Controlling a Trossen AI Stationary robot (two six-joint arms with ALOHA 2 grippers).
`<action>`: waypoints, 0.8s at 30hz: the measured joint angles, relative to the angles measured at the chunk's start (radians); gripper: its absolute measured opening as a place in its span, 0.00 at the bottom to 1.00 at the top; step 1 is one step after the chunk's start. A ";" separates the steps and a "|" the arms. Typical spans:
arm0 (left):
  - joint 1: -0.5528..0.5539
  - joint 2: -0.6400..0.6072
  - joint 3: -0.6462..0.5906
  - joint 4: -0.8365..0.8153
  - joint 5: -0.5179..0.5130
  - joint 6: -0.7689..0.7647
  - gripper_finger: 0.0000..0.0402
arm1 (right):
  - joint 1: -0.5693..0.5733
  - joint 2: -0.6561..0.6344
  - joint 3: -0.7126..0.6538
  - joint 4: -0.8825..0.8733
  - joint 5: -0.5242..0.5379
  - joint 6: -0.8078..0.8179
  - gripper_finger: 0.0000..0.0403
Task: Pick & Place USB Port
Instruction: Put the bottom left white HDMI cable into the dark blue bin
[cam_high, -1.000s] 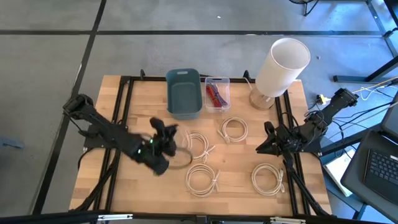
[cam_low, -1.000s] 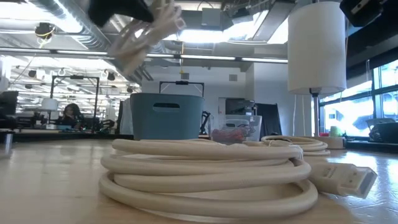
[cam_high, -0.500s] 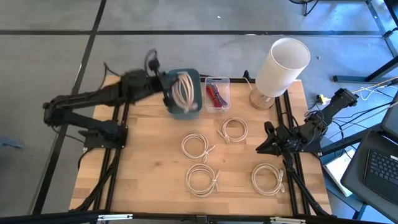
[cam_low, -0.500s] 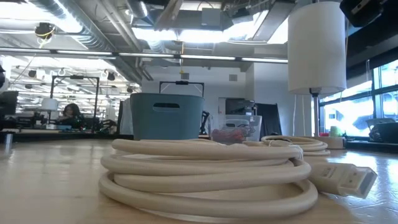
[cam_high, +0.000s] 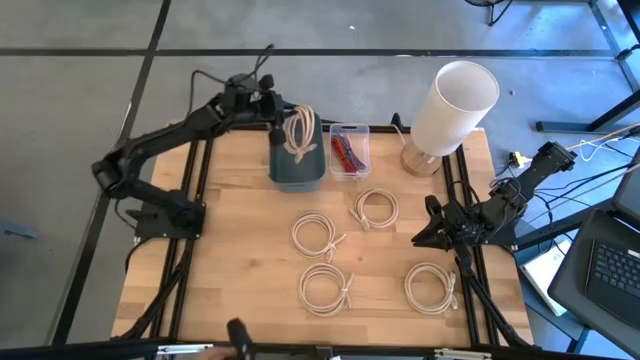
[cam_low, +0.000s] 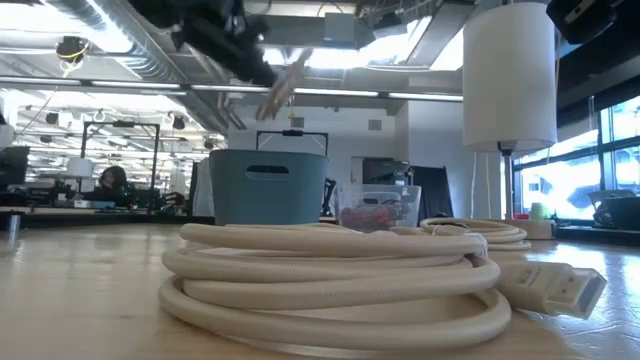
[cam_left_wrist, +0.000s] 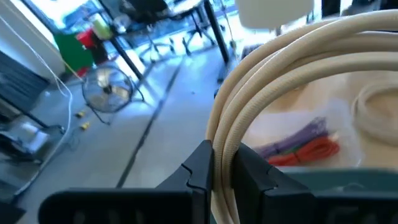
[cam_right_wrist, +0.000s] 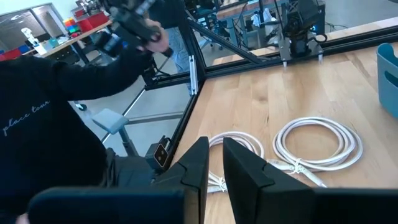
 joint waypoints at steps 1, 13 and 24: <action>0.019 0.025 0.000 0.010 0.014 0.013 0.07 | 0.000 0.000 0.000 0.000 0.000 0.000 0.13; 0.146 0.275 0.000 0.179 0.137 0.011 0.07 | 0.000 0.000 0.000 0.000 0.000 0.000 0.13; 0.100 0.269 0.000 -0.028 -0.086 0.212 0.07 | 0.000 0.000 0.000 -0.001 0.000 0.000 0.13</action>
